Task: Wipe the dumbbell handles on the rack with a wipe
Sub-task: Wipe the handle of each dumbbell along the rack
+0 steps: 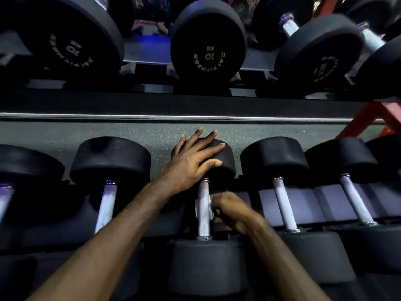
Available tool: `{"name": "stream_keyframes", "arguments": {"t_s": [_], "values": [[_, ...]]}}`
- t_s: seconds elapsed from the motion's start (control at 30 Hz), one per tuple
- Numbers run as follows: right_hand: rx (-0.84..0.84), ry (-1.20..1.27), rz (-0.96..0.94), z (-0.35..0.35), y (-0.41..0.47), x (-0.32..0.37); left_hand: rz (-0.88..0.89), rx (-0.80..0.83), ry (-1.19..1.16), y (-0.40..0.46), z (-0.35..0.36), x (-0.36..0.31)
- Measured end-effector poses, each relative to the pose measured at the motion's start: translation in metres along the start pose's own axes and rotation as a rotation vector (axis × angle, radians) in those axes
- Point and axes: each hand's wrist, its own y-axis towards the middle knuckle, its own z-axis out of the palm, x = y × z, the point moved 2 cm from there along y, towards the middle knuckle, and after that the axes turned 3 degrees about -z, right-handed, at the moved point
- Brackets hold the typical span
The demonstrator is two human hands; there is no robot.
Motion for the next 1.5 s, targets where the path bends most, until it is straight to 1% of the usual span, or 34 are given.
{"name": "stream_keyframes", "arguments": {"t_s": [0.07, 0.1, 0.13, 0.2, 0.23, 0.27, 0.37, 0.4, 0.43, 0.47, 0.53, 0.6, 0.63, 0.73, 0.77, 0.8, 0.87, 0.93, 0.97, 1.07, 1.1, 1.17, 1.23, 1.27, 1.3, 1.43, 1.5], "values": [[-0.115, 0.096, -0.031, -0.003, 0.011, 0.005, 0.008, -0.025, -0.032, -0.001, 0.001, 0.003], [-0.109, 0.086, -0.03, -0.005, 0.01, 0.002, 0.015, -0.032, -0.061, -0.002, 0.001, 0.005], [-0.056, 0.033, -0.005, -0.006, 0.003, 0.0, 0.021, -0.034, -0.096, -0.002, 0.0, 0.007], [0.103, -0.093, 0.053, -0.007, -0.015, -0.009, 0.025, -0.036, -0.147, -0.003, 0.0, 0.011], [0.137, -0.106, 0.059, -0.008, -0.017, -0.013, 0.029, -0.038, -0.157, -0.002, 0.0, 0.012], [0.122, -0.08, 0.048, -0.007, -0.015, -0.011, 0.031, -0.039, -0.158, -0.002, 0.0, 0.012], [-0.078, 0.175, -0.052, -0.003, 0.01, -0.002, 0.036, -0.054, -0.156, -0.002, -0.001, 0.011], [-0.132, 0.218, -0.056, -0.002, 0.015, -0.001, 0.039, -0.06, -0.156, -0.002, -0.001, 0.012], [-0.143, 0.208, -0.039, -0.001, 0.013, -0.003, 0.04, -0.062, -0.153, -0.002, 0.0, 0.012], [-0.119, 0.17, -0.01, -0.002, 0.007, -0.006, 0.041, -0.061, -0.149, -0.002, 0.0, 0.012], [-0.01, 0.076, 0.073, -0.002, -0.006, -0.015, 0.043, -0.059, -0.149, -0.002, 0.0, 0.013], [0.047, 0.073, 0.097, -0.002, -0.012, -0.016, 0.054, -0.076, -0.149, -0.002, 0.001, 0.012], [0.024, 0.113, 0.085, -0.001, -0.007, -0.013, 0.055, -0.081, -0.145, -0.002, 0.002, 0.012], [-0.123, 0.269, 0.002, -0.002, 0.011, -0.003, 0.059, -0.083, -0.141, -0.002, 0.003, 0.014], [-0.132, 0.273, 0.003, -0.003, 0.012, -0.003, 0.061, -0.086, -0.137, -0.002, 0.003, 0.014], [-0.112, 0.243, 0.031, -0.003, 0.007, -0.004, 0.063, -0.083, -0.136, -0.002, 0.003, 0.014], [-0.027, 0.095, 0.113, -0.003, -0.004, -0.013, 0.06, -0.073, -0.144, -0.002, 0.002, 0.013], [0.02, 0.003, 0.139, -0.003, -0.011, -0.017, 0.061, -0.07, -0.148, -0.003, 0.001, 0.011], [-0.002, 0.019, 0.115, -0.002, -0.009, -0.014, 0.064, -0.072, -0.148, -0.003, 0.0, 0.011], [-0.122, 0.228, -0.041, -0.003, 0.003, 0.0, 0.075, -0.073, -0.146, -0.002, 0.0, 0.011], [-0.14, 0.226, -0.07, -0.002, 0.002, 0.003, 0.077, -0.075, -0.14, -0.003, 0.0, 0.012], [-0.119, 0.069, -0.047, -0.004, -0.009, -0.003, 0.084, -0.076, -0.133, -0.002, 0.0, 0.013], [-0.026, -0.138, 0.01, -0.006, -0.021, -0.012, 0.086, -0.065, -0.137, -0.002, 0.0, 0.015], [-0.002, -0.173, 0.006, -0.006, -0.025, -0.013, 0.089, -0.061, -0.134, -0.001, 0.0, 0.015], [0.002, -0.143, -0.025, -0.004, -0.025, -0.011, 0.088, -0.061, -0.13, -0.001, 0.0, 0.014], [-0.18, 0.074, -0.117, 0.002, -0.003, 0.002, 0.083, -0.063, -0.128, -0.001, -0.001, 0.014], [-0.168, 0.086, -0.087, 0.003, -0.009, -0.002, 0.082, -0.063, -0.126, -0.001, 0.0, 0.014]]}}
